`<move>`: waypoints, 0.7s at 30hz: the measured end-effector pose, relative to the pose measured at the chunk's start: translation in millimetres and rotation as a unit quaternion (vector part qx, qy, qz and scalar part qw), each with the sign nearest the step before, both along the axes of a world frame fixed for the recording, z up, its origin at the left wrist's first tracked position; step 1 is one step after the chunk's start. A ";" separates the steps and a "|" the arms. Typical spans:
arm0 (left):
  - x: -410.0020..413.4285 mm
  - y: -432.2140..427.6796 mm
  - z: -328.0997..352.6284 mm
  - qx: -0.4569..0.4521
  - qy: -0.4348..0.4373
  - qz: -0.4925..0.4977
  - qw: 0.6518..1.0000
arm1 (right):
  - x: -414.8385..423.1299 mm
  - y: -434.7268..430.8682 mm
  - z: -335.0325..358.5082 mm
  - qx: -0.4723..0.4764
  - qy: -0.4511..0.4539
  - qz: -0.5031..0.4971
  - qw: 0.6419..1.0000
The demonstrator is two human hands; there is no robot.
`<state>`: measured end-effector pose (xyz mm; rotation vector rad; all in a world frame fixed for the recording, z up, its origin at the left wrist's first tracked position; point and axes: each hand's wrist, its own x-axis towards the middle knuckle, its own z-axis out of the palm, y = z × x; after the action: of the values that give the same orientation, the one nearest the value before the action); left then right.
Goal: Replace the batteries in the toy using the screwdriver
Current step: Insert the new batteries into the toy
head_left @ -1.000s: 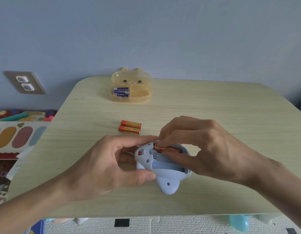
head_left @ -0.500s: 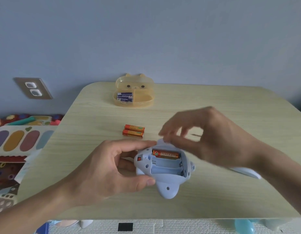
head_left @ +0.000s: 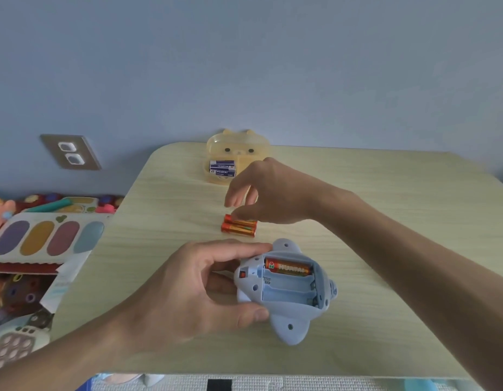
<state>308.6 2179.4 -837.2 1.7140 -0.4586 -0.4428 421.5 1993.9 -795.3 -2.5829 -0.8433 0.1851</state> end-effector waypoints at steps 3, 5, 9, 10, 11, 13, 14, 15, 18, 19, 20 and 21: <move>0.7 0.0 -0.4 0.001 -0.001 0.002 1.000 | -1.4 1.5 -4.3 0.008 0.006 -0.003 1.000; 0.9 0.1 -0.7 0.000 0.000 0.003 1.000 | -2.0 1.0 -5.4 0.003 -0.002 -0.001 1.000; 1.9 0.8 -1.9 0.007 -0.001 0.007 1.000 | -1.5 -8.0 -8.3 -0.026 -0.038 -0.009 0.999; 1.9 0.9 -1.7 0.010 -0.002 0.007 1.000 | -2.1 -11.6 -8.7 -0.026 -0.042 -0.011 0.999; 1.7 0.5 -1.1 0.011 -0.002 0.006 1.000 | -3.0 -15.6 -9.2 -0.025 -0.046 -0.011 0.999; 1.3 0.3 -0.1 0.008 0.004 0.006 1.000 | -5.9 -25.4 -10.7 -0.027 -0.058 -0.011 0.998; 1.1 0.2 0.2 0.008 0.005 0.007 1.000 | -7.8 -31.5 -11.7 -0.029 -0.063 -0.012 0.998; 1.2 0.3 0.0 0.010 0.005 0.007 1.000 | -10.1 -38.4 -12.6 -0.028 -0.068 -0.015 0.997; 1.0 0.5 -1.0 0.018 0.003 0.015 1.000 | -20.8 -60.1 -12.7 0.013 -0.070 -0.035 0.997; 1.0 0.7 -1.2 0.020 0.004 0.017 1.000 | -26.3 -66.9 -11.1 0.046 -0.063 -0.050 0.996; 1.2 1.1 -1.6 0.024 0.003 0.017 1.000 | -32.9 -73.1 -7.8 0.083 -0.053 -0.067 0.993; 1.4 1.2 -1.9 0.027 0.001 0.015 1.000 | -40.4 -78.9 -3.2 0.121 -0.043 -0.080 0.989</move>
<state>310.0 2180.6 -839.1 1.7702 -0.4211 -0.4385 381.1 1915.0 -798.5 -2.4282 -0.6400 -0.0721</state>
